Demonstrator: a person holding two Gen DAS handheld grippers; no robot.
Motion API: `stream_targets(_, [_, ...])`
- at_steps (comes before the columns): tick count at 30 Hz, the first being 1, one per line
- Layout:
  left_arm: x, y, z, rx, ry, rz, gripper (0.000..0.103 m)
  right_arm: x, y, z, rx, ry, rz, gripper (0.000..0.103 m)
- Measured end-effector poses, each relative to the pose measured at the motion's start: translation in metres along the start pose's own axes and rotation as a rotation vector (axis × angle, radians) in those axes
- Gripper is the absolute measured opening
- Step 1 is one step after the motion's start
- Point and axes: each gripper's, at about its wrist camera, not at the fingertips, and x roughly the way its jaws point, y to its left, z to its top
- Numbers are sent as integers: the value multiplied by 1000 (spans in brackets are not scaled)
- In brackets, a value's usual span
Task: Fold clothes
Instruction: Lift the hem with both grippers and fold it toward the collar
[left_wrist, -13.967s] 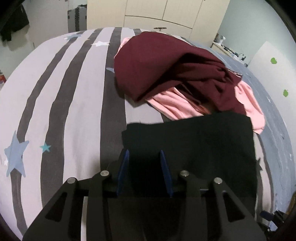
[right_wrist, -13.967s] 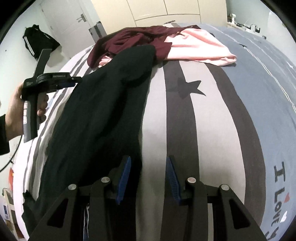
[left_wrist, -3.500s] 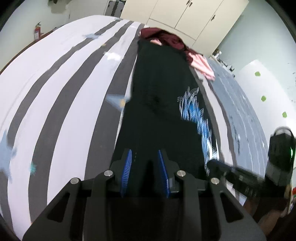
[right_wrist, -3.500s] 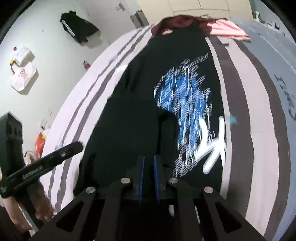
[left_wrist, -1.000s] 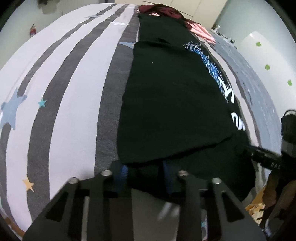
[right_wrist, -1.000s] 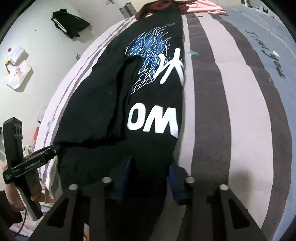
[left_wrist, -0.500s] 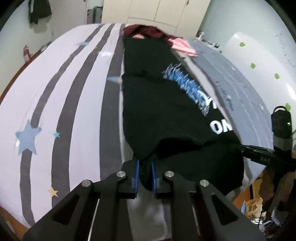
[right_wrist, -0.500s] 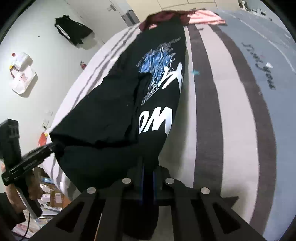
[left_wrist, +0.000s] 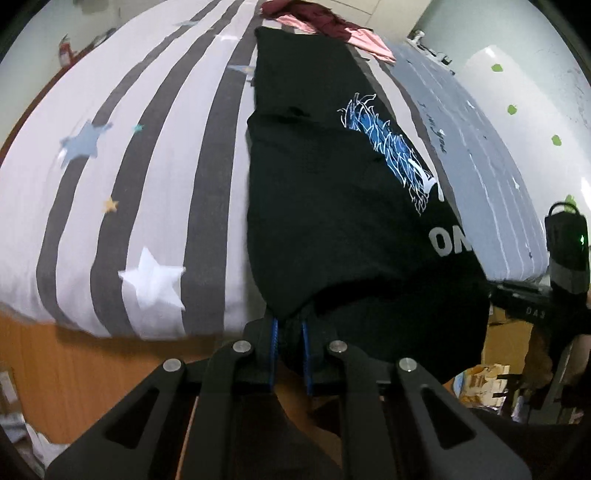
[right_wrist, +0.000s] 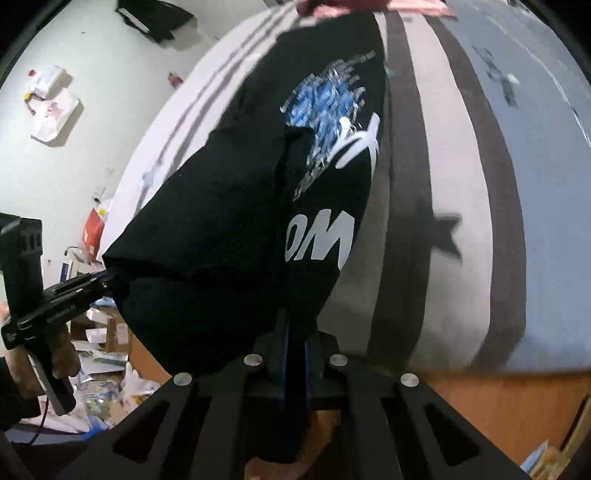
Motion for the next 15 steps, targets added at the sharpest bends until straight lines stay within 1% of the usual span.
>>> stream_targets(2, [-8, -3, 10, -7, -12, 9, 9, -5, 1, 5, 15, -1, -2, 6])
stream_targets(4, [-20, -5, 26, -15, -35, -2, 9, -12, 2, 13, 28, -14, 6, 5])
stream_targets(9, [-54, -7, 72, -25, -104, -42, 8, -43, 13, 69, 50, -63, 11, 5])
stream_targets(12, [-66, -3, 113, -26, -135, -74, 8, -62, 14, 111, 59, -85, 4, 6])
stream_targets(15, [-57, -3, 170, -8, -164, -93, 8, -83, 10, 148, 78, -109, 0, 6])
